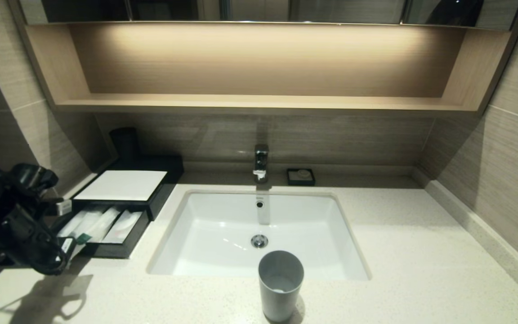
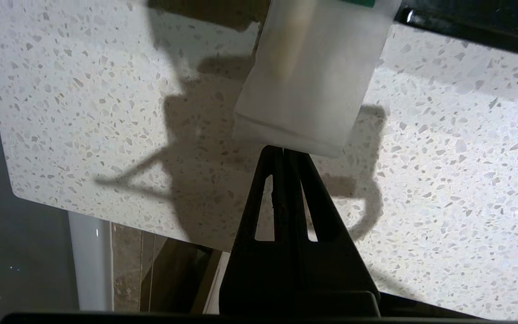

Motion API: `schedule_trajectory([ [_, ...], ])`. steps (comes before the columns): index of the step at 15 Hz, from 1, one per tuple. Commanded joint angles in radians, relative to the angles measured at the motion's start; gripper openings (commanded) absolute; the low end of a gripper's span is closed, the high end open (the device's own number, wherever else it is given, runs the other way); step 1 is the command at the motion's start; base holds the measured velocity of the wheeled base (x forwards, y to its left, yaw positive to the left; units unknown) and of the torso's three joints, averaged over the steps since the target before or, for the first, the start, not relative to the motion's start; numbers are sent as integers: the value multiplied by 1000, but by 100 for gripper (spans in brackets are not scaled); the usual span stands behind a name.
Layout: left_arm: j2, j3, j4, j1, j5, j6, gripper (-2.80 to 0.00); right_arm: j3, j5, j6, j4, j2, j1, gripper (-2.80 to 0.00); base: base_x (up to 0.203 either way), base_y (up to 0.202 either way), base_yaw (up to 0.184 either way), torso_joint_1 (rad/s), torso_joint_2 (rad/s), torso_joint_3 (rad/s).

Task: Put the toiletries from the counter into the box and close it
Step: Place the bathroom toiletry into the drawer

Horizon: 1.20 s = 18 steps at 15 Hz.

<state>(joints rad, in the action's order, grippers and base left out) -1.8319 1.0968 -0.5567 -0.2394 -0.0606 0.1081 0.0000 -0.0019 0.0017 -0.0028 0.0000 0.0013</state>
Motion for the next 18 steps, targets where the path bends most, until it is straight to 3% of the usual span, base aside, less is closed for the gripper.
schedule_trajectory([
  [1, -4, 0, 13, 8, -1, -2, -280, 2, 0, 0, 0, -2, 0, -280, 0, 0, 0, 0, 0, 0],
  [18, -12, 30, 90, 29, -1, -56, -280, 2, 0, 0, 0, -1, 0, -280, 0, 0, 0, 0, 0, 0],
])
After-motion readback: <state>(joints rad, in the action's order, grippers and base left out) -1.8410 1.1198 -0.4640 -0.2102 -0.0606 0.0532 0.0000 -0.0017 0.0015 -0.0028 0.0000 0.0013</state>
